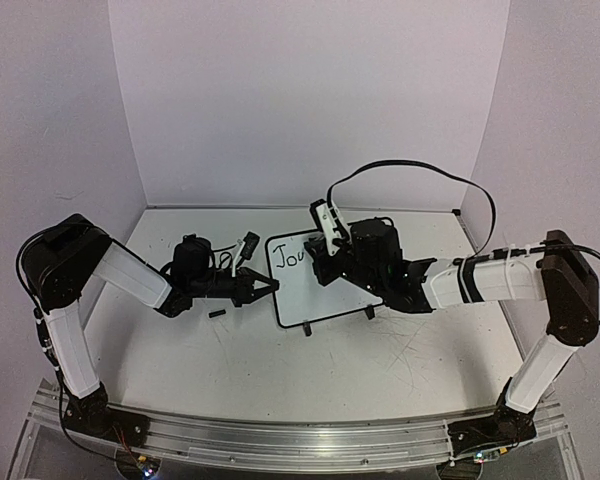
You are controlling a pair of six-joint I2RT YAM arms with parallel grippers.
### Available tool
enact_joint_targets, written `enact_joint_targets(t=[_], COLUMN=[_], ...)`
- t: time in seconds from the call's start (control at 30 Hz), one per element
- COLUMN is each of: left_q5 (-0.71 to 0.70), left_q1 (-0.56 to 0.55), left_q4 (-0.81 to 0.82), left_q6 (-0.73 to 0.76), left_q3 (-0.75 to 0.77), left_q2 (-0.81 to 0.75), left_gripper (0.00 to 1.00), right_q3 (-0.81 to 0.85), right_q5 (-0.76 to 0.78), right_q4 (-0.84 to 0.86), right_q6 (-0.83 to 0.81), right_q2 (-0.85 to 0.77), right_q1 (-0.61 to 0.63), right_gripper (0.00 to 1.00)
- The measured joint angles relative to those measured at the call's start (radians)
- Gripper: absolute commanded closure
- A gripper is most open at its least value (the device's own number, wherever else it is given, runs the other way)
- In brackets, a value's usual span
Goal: Write a sentence on the whiteboard
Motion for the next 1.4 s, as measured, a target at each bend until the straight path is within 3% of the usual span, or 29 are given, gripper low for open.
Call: enact_joint_targets(t=[0.73, 1.4], left_q5=[0.000, 0.000], left_q1=[0.000, 0.000], left_q4=[-0.002, -0.002], left_q6=[0.000, 0.002], left_q3=[0.000, 0.000], left_q2=[0.000, -0.002], left_gripper=[1.00, 1.00], right_q3=[-0.078, -0.039], right_q5=[-0.030, -0.074], right_q4=[0.006, -0.005], right_q6=[0.062, 0.091], right_q2=[-0.006, 0.005], right_q1=[0.001, 0.019], right_gripper=[1.00, 1.00])
